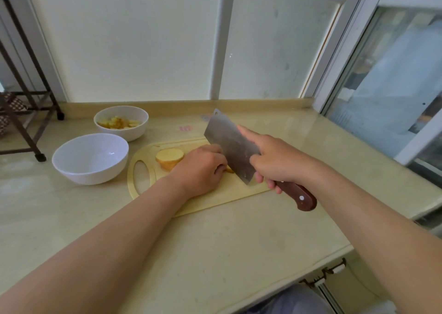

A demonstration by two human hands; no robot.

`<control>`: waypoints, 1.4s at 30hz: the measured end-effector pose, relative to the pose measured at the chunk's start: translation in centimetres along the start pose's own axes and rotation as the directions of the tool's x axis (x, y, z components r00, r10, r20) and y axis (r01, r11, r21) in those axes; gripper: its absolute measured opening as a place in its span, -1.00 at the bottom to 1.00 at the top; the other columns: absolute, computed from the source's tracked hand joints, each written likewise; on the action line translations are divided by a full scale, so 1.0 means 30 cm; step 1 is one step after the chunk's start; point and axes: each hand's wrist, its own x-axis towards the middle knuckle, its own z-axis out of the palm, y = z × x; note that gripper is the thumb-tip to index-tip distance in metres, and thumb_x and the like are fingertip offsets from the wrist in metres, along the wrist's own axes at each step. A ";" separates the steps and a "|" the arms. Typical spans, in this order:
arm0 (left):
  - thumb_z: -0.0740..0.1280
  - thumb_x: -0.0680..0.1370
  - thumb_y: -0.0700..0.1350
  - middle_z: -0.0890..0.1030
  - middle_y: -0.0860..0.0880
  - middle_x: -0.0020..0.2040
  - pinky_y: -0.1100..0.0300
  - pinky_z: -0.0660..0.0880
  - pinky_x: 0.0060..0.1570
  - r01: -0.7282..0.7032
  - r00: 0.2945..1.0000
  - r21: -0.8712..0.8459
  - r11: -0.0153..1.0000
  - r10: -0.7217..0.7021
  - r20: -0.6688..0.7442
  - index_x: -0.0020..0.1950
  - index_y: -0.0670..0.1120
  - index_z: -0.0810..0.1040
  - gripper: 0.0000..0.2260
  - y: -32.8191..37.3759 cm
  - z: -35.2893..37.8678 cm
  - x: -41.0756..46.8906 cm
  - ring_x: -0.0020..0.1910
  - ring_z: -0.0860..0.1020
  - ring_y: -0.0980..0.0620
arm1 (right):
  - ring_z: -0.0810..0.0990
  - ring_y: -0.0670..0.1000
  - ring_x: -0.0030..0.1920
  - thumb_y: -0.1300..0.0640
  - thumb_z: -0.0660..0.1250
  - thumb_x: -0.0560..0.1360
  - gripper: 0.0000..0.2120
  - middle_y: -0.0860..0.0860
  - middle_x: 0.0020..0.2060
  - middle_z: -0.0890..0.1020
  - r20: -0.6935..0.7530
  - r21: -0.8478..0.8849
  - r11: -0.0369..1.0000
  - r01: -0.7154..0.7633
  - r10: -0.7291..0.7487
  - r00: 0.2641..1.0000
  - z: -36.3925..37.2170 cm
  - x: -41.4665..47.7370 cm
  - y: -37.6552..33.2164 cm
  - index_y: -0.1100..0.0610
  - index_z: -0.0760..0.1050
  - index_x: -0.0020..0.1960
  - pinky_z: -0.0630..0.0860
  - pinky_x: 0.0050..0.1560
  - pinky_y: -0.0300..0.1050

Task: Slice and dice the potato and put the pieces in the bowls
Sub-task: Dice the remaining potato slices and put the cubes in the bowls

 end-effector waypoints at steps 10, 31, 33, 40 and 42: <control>0.36 0.49 -0.24 0.58 -0.08 -0.19 0.11 0.50 -0.22 -0.017 1.000 0.007 1.000 0.017 -0.025 -0.14 -0.15 0.69 -0.89 0.002 0.000 0.004 -0.19 0.55 -0.10 | 0.58 0.09 -0.43 0.22 0.06 0.63 -0.21 0.20 -0.14 0.63 0.102 -0.217 0.976 -0.018 0.041 0.994 -0.014 -0.023 -0.051 -0.49 -0.13 0.58 0.64 -0.41 -0.04; 0.28 0.48 -0.20 0.56 -0.08 -0.21 0.01 0.51 -0.21 0.007 1.000 0.037 0.999 -0.007 -0.002 -0.23 -0.18 0.61 -0.85 0.006 0.003 0.000 -0.21 0.52 -0.11 | 0.50 0.03 -0.52 0.31 0.05 0.57 -0.20 0.21 -0.25 0.66 -0.042 0.115 0.993 -0.021 0.026 0.999 -0.055 -0.042 0.029 -0.42 0.06 0.60 0.52 -0.47 -0.09; 0.31 0.47 -0.23 0.56 -0.09 -0.19 0.01 0.52 -0.19 0.012 1.000 0.037 0.999 -0.012 -0.004 -0.21 -0.19 0.61 -0.89 0.000 0.004 0.001 -0.19 0.52 -0.11 | 0.48 0.05 -0.54 0.33 0.07 0.58 -0.22 0.22 -0.29 0.64 -0.107 0.247 0.969 -0.011 0.039 0.994 -0.083 -0.035 0.068 -0.37 0.13 0.60 0.50 -0.48 -0.09; 0.26 0.53 -0.15 0.48 -0.04 0.14 0.21 0.38 -0.06 0.166 0.983 0.033 0.986 -0.168 0.078 0.15 -0.10 0.47 -0.80 0.012 -0.007 0.008 0.06 0.47 -0.02 | 0.44 0.05 -0.53 0.36 0.15 0.58 -0.23 0.21 -0.36 0.64 -0.084 0.483 0.866 -0.131 0.194 0.977 -0.059 0.002 0.236 -0.23 0.15 0.64 0.45 -0.54 -0.13; 0.21 0.58 -0.10 0.38 -0.08 0.35 0.20 0.37 0.10 0.208 0.963 0.068 0.976 -0.217 0.159 0.34 -0.10 0.36 -0.68 0.021 -0.011 0.015 0.24 0.42 -0.03 | 0.43 0.03 -0.54 0.36 0.16 0.59 -0.25 0.21 -0.36 0.63 -0.050 0.513 0.846 -0.143 0.196 0.979 -0.045 0.009 0.252 -0.23 0.17 0.63 0.44 -0.56 -0.14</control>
